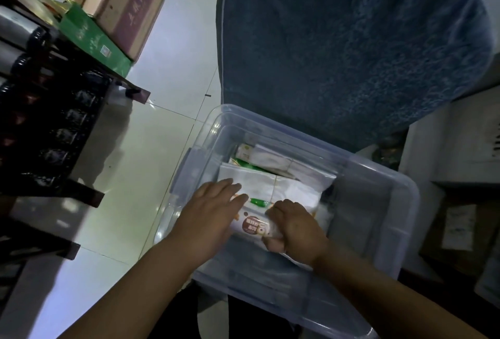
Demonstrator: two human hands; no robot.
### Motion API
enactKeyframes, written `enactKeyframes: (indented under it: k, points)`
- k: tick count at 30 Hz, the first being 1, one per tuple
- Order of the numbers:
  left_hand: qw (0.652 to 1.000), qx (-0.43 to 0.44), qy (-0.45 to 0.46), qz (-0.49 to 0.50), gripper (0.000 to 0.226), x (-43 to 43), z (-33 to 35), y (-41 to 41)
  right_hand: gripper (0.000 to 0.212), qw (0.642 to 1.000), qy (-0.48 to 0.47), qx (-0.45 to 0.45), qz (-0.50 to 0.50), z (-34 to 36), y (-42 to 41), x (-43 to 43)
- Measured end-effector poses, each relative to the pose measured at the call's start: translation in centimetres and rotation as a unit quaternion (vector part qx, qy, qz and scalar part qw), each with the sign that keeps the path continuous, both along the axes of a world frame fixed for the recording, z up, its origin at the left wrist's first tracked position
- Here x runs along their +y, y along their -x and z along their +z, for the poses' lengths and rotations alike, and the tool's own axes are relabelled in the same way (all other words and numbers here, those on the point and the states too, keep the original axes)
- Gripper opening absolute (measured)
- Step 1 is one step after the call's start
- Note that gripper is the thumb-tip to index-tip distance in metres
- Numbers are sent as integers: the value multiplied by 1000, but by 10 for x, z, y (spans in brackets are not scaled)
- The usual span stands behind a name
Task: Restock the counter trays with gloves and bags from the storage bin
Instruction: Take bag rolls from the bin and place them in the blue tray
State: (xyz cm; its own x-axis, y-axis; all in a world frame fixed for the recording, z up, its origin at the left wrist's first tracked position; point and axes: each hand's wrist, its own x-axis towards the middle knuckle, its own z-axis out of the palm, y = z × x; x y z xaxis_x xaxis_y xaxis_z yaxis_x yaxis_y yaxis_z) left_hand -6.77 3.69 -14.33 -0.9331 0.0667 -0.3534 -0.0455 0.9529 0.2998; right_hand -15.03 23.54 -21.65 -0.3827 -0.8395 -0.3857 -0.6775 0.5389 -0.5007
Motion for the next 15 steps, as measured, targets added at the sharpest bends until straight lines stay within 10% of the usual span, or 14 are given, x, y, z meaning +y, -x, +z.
enactKeyframes:
  k: [7,11,15]
  points:
    - [998,-30,52,13,50,-10,-2,4,51,995,72,26,-68,6,26,-5]
    - [992,-51,107,47,56,-26,-3,-4,49,967,-18,66,-246,-34,50,-5]
    - [988,-63,130,46,54,-33,-8,-9,53,962,-131,141,-195,-63,52,-15]
